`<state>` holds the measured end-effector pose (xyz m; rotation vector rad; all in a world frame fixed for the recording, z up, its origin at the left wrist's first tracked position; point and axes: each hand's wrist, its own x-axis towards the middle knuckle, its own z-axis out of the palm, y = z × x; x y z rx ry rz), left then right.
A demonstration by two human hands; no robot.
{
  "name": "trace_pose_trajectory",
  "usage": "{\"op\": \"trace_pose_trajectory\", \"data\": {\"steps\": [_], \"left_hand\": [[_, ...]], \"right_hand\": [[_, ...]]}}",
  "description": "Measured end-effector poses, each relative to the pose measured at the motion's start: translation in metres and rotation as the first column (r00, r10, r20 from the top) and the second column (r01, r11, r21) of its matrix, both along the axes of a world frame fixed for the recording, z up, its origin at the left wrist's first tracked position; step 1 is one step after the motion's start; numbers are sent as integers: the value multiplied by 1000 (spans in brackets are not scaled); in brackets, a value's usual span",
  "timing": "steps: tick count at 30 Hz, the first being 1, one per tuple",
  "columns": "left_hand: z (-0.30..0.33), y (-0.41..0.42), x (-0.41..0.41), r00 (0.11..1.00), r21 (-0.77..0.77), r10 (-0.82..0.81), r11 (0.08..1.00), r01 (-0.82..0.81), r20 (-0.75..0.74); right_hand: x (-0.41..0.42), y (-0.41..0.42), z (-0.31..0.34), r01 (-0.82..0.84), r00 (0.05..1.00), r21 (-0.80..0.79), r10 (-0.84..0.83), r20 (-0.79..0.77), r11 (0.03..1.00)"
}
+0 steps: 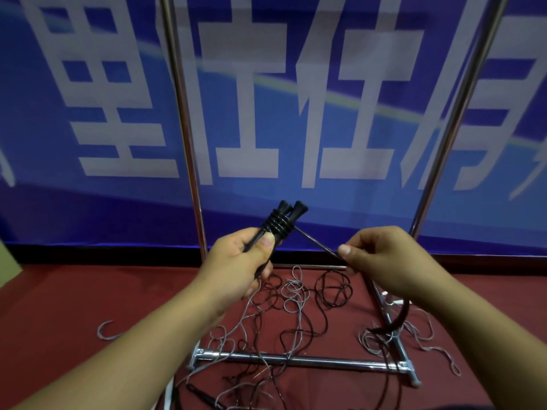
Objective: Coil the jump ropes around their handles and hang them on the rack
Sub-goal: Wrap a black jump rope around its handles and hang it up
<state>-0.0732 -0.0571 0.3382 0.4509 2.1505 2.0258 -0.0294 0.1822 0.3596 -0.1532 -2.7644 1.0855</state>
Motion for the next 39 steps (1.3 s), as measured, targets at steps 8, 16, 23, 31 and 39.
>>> {"op": "trace_pose_trajectory", "data": {"steps": [8,16,23,31,39], "left_hand": [[0,-12,-16,980,-123,114,983,-135,-164],[-8,-10,-26,928,-374,119,891,-257,-353],[-16,-1,-31,931,-591,27,766,-253,-364],[-26,4,-21,952,-723,-155,686,-89,-265],[-25,10,-5,910,-770,-351,635,59,-220]], "right_hand": [[6,-8,9,-170,977,14,171,-129,985],[14,-17,-1,-241,969,-38,238,-71,970],[24,-22,-10,-308,947,-73,299,-113,948],[25,-14,-12,-270,963,-234,257,-83,934],[19,-14,-13,-198,980,-370,194,-47,908]]}}
